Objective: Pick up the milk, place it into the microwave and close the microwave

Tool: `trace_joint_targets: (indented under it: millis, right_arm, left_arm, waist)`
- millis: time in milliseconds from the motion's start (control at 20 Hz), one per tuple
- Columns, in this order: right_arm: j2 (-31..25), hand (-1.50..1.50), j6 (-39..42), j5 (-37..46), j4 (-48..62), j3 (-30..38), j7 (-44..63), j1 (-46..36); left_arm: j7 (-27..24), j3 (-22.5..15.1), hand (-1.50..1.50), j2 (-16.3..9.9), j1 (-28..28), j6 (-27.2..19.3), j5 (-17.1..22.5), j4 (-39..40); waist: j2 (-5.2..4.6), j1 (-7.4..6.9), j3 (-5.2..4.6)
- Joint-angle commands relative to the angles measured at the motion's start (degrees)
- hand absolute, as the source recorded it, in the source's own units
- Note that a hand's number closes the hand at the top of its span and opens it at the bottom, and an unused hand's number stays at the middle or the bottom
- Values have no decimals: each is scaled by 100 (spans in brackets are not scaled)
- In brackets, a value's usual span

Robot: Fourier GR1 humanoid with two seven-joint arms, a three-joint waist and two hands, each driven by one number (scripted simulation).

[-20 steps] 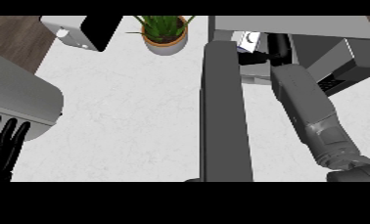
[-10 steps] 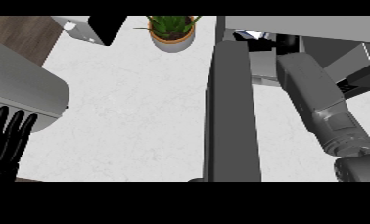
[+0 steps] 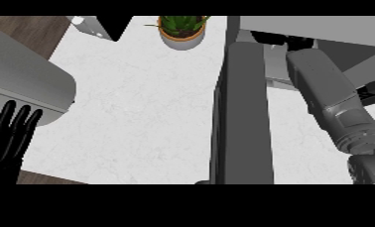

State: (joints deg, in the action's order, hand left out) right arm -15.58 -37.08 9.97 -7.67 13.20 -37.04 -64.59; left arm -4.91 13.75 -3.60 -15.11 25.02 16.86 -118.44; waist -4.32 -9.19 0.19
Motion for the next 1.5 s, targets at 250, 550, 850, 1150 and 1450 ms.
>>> trace_joint_targets:
  millis: [250,550,850,1150,1450]
  right_arm:
    - [54,-150,-805,337,285,-233,129,-116]
    - [226,-150,260,36,349,33,384,-252]
    - [190,-150,795,-182,277,249,279,-216]
    - [185,-150,825,-165,312,252,210,-103]
    - [-110,-150,1055,-171,293,281,-51,213]
  left_arm:
    - [38,-171,-150,-21,198,-33,-311,127]
    - [72,-282,-150,29,342,-103,-436,183]
    - [60,-505,-150,153,398,-130,-592,246]
    - [100,-619,-150,195,551,-250,-827,238]
    - [67,-789,-150,320,334,-262,-952,112]
  waist:
    - [-54,-89,4]
    - [-65,-114,23]
    - [-32,-18,22]
    - [-12,48,20]
    - [38,96,22]
